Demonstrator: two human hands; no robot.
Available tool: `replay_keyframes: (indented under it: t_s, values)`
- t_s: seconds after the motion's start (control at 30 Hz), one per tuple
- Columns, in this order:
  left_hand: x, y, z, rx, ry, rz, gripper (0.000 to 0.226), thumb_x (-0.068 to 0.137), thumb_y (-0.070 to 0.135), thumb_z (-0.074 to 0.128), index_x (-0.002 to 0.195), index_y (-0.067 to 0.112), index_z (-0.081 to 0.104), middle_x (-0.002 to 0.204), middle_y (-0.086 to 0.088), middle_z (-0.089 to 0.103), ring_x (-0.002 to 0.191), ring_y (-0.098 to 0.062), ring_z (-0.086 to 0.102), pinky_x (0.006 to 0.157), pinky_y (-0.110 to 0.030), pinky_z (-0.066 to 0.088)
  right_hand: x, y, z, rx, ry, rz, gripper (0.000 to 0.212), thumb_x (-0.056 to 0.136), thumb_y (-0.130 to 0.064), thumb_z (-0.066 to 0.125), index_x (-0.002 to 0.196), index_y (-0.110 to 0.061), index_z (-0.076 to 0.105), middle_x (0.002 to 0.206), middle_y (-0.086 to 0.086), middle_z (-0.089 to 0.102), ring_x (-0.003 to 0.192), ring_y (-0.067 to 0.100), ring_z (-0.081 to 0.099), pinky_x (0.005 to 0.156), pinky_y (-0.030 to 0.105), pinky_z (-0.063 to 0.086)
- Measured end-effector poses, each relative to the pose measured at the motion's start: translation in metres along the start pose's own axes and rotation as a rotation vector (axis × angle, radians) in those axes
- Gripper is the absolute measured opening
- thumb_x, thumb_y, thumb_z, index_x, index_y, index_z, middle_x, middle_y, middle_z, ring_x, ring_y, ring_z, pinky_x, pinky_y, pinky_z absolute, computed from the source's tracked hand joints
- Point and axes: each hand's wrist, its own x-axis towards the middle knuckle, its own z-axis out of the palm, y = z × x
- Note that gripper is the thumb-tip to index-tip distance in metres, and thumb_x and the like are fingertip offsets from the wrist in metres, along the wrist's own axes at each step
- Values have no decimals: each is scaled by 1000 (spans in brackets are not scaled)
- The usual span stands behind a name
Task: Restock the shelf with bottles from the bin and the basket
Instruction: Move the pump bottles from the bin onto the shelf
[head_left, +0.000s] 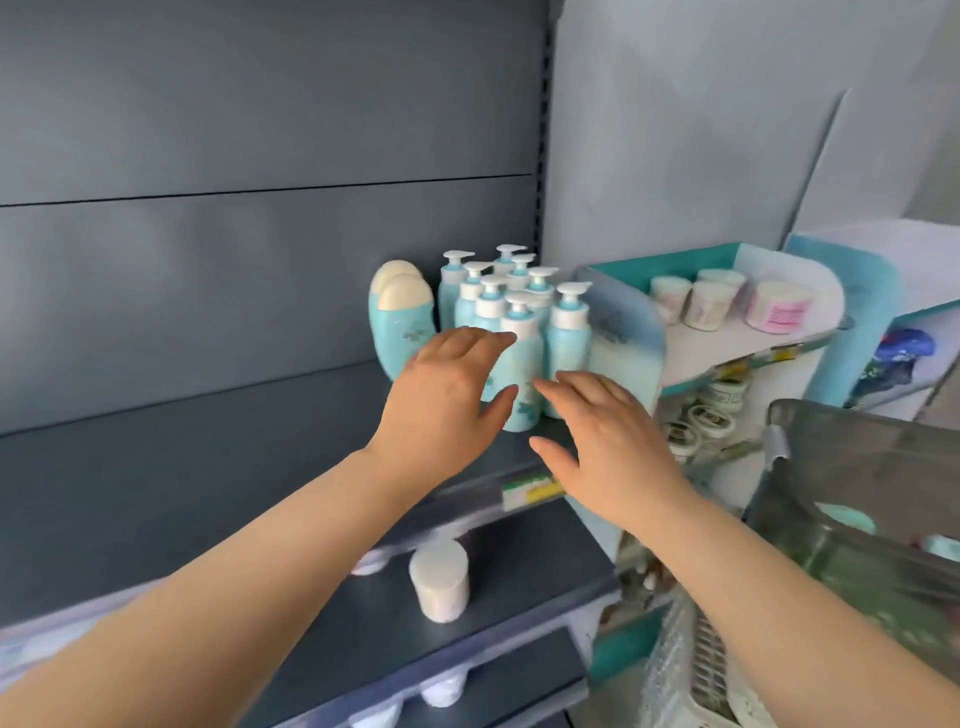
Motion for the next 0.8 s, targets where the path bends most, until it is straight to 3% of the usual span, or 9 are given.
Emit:
replay_keyframes:
  t_s: [0.23, 0.43, 0.8]
  values:
    - [5, 133, 71, -56, -73, 86, 47, 82, 37, 51, 120, 10, 59, 110, -8, 65, 100, -33, 61, 83, -41, 53, -100, 115, -59, -122, -61, 149, 57, 84, -39, 61, 135, -16, 49, 130, 9, 54, 120, 31, 49, 102, 43, 40]
    - [-1, 220, 138, -182, -202, 68, 44, 86, 27, 62, 127, 13, 55, 120, -10, 61, 107, -34, 57, 87, -39, 48, -184, 199, -90, -136, -156, 320, 57, 91, -39, 55, 142, -20, 40, 140, 4, 45, 129, 25, 40, 110, 36, 29]
    - [47, 287, 267, -298, -392, 110, 48, 91, 33, 53, 137, 20, 45, 130, -3, 55, 117, -24, 51, 95, -35, 45, -257, 336, -93, -80, -163, 683, 53, 88, -32, 60, 138, -19, 46, 137, 1, 49, 124, 23, 46, 99, 36, 39]
